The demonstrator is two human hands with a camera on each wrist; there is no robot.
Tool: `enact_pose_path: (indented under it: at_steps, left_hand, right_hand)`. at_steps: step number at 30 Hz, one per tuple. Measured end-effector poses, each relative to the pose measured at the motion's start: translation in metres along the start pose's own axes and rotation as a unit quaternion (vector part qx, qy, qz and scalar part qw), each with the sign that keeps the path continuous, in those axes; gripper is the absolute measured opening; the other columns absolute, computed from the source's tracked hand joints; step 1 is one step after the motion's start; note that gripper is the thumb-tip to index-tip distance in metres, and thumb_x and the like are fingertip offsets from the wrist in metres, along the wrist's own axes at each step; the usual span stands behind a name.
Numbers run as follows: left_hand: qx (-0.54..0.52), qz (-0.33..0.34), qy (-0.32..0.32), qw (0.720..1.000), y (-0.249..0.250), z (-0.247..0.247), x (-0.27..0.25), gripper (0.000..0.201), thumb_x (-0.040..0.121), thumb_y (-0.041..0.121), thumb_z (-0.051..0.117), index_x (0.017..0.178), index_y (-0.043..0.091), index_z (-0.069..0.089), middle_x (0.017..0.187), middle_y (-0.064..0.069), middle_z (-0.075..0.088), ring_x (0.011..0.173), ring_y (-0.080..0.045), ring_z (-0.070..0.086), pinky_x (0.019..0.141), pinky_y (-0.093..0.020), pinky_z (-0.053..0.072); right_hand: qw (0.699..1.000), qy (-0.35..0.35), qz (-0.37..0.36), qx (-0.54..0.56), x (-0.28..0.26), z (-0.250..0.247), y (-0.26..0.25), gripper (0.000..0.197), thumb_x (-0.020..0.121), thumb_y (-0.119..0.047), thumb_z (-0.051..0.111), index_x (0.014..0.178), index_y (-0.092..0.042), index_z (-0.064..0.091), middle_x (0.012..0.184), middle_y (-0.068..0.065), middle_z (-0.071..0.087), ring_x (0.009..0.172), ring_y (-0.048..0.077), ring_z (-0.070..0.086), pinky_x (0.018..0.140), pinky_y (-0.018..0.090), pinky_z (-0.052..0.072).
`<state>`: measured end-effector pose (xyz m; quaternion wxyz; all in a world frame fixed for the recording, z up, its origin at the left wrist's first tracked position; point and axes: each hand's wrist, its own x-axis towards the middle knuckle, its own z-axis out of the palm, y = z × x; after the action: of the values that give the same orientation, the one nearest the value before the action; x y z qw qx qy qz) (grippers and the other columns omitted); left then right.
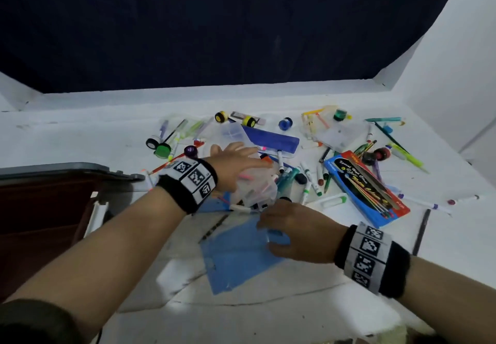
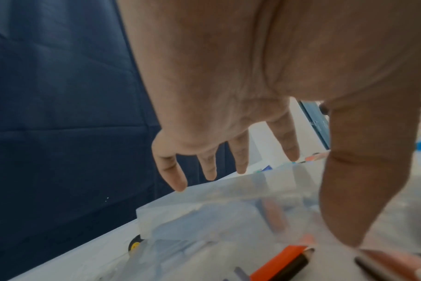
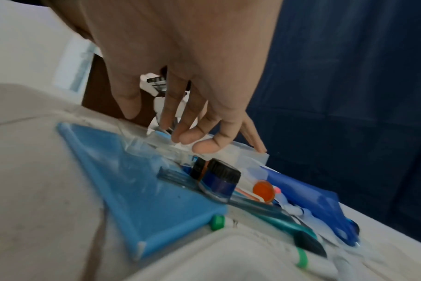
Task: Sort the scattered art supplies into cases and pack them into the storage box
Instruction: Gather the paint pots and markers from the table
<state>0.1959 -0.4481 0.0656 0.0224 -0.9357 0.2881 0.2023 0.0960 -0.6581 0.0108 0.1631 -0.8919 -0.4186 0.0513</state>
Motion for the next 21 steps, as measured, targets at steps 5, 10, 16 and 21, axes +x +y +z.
enact_pose_path:
  at_steps: [5,10,16,21]
  left_hand:
    - [0.063,0.002,-0.003,0.998,-0.01,-0.005,0.023,0.083,0.09,0.014,0.061,0.148,0.057,0.02,0.167,0.007,-0.003,0.153,-0.026,-0.002,0.109,-0.058,0.018]
    - [0.032,0.014,0.06,0.998,-0.022,-0.018,0.024,0.078,0.086,0.021,0.071,0.147,0.045,0.029,0.163,0.001,0.017,0.151,-0.023,0.011,0.111,-0.059,0.019]
    - [-0.117,-0.037,0.23,0.966,-0.033,-0.052,-0.013,0.068,0.079,0.017,0.073,0.133,0.036,0.036,0.123,0.012,0.048,0.115,-0.013,0.039,0.091,-0.043,0.029]
    - [-0.261,-0.029,0.364,0.894,-0.025,-0.068,-0.064,0.084,0.071,0.055,0.077,0.14,0.034,0.035,0.122,0.027,0.052,0.115,0.002,0.052,0.1,-0.036,0.04]
  right_hand:
    - [0.991,-0.03,-0.074,-0.105,0.018,0.009,0.014,0.053,0.087,-0.052,0.054,0.129,-0.019,0.058,0.13,0.005,0.059,0.112,0.027,0.058,0.085,0.04,0.052]
    - [0.982,-0.046,-0.117,-0.14,0.029,0.011,0.023,0.046,0.088,-0.058,0.055,0.119,-0.024,0.064,0.134,0.007,0.055,0.114,0.028,0.055,0.082,0.042,0.051]
    - [0.974,-0.055,-0.138,-0.171,0.033,0.006,0.035,0.06,0.081,-0.072,0.054,0.114,-0.022,0.059,0.121,0.006,0.061,0.116,0.031,0.053,0.089,0.045,0.044]
    - [0.977,-0.024,-0.155,-0.147,0.041,-0.002,0.041,0.06,0.08,-0.066,0.057,0.126,-0.028,0.055,0.116,0.003,0.06,0.114,0.028,0.052,0.095,0.048,0.039]
